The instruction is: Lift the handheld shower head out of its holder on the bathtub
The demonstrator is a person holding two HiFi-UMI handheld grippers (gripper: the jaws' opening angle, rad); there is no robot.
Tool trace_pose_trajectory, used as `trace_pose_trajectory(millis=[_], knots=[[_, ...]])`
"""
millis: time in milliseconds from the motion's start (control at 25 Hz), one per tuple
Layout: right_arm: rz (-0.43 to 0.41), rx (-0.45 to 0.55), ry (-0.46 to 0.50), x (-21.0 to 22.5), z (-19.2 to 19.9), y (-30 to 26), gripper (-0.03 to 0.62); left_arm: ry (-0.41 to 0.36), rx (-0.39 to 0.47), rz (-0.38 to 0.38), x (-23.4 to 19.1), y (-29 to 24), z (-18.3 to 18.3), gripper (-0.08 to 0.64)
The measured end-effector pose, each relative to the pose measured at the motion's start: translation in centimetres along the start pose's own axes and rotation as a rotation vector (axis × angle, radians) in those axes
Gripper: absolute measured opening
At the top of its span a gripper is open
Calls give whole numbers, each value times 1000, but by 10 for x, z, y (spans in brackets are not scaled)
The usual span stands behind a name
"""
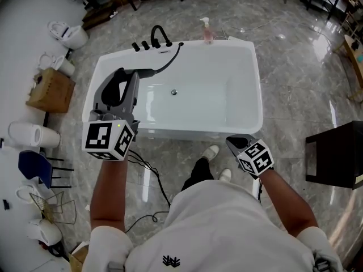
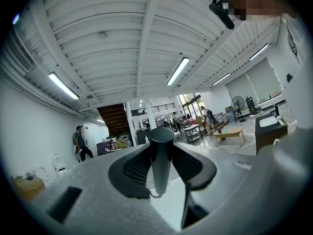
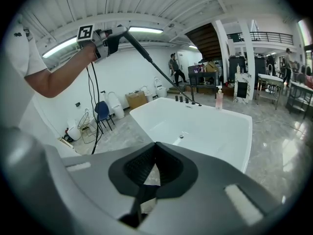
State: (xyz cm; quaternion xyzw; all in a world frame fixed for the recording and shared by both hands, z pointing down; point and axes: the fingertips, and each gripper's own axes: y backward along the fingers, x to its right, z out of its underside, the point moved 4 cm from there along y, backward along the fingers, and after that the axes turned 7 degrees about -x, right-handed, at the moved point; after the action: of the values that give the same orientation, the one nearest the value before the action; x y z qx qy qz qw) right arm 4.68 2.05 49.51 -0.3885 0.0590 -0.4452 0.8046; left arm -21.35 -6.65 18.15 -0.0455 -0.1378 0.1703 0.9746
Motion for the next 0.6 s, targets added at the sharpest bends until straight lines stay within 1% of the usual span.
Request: trace_pose_trajectory(millis=[600], knots=[[4, 12, 0, -3, -4, -3, 11, -3, -4, 15, 0, 1, 1, 141]])
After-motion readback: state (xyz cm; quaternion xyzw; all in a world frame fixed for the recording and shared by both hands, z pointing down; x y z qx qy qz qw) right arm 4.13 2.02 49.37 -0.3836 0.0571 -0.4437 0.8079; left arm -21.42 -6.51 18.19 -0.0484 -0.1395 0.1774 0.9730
